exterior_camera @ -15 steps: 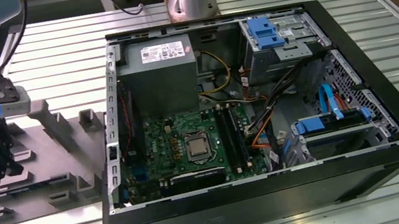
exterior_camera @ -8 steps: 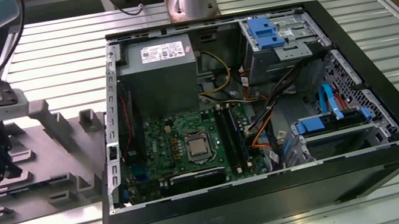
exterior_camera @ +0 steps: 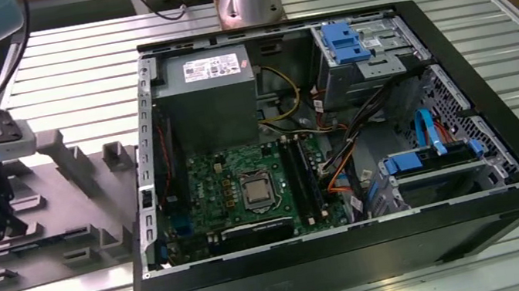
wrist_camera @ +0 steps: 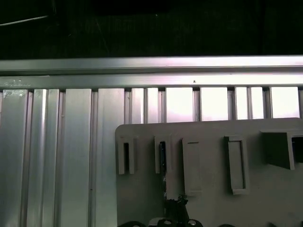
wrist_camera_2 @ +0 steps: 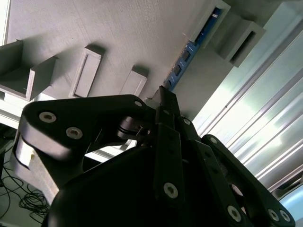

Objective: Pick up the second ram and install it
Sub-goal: 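Pick up the second ram and move it above second insertion slot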

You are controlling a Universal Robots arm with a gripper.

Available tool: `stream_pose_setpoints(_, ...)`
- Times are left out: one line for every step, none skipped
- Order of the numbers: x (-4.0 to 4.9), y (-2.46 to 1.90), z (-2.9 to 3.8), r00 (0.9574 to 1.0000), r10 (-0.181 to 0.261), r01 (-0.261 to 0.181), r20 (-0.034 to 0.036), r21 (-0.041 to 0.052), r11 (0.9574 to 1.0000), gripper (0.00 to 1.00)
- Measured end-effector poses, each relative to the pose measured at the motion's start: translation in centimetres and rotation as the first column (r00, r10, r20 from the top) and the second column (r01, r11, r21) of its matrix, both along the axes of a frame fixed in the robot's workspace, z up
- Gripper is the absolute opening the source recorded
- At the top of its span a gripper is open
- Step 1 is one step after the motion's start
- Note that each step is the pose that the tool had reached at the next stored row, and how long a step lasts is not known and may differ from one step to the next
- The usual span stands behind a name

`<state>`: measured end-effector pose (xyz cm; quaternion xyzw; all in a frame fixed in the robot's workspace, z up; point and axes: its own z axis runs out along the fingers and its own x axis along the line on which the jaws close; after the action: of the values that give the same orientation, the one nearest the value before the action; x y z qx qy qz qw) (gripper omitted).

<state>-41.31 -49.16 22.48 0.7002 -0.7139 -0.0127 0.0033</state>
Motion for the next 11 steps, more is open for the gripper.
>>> stream_pose_setpoints(-0.01, -0.07, -0.02, 1.0000, 0.003, -0.003, 0.0000, -0.0001, 1.0000, 0.11)
stream_pose_setpoints(-0.02, -0.15, -0.05, 1.0000, 0.006, -0.006, 0.0001, 0.0000, 1.0000, 0.11)
stream_pose_setpoints(-0.03, -0.21, -0.07, 1.0000, 0.008, -0.008, 0.0001, 0.0000, 1.0000, 0.11)
stream_pose_setpoints(-0.04, -0.28, -0.09, 0.9999, 0.011, -0.011, 0.0000, 0.0000, 0.9999, 0.11)
stream_pose_setpoints(-0.05, -0.34, -0.12, 0.9999, 0.013, -0.013, 0.0000, 0.0000, 0.9999, 0.11)
stream_pose_setpoints(-0.06, -0.41, -0.16, 0.9999, 0.016, -0.016, 0.0001, 0.0000, 0.9999, 0.11)
stream_pose_setpoints(-0.07, -0.49, -0.20, 0.9998, 0.019, -0.019, 0.0001, 0.0000, 0.9998, 0.11)
stream_pose_setpoints(-0.07, -0.57, -0.24, 0.9998, 0.021, -0.021, 0.0001, 0.0000, 0.9998, 0.11)
stream_pose_setpoints(-0.08, -0.63, -0.28, 0.9997, 0.024, -0.024, 0.0000, 0.0000, 0.9997, 0.11)
stream_pose_setpoints(-0.10, -0.66, -0.35, 0.9996, 0.026, -0.026, 0.0001, 0.0001, 0.9996, 0.11)
stream_pose_setpoints(-0.10, -0.71, -0.48, 0.9995, 0.032, -0.032, 0.0001, 0.0000, 0.9995, 0.11)
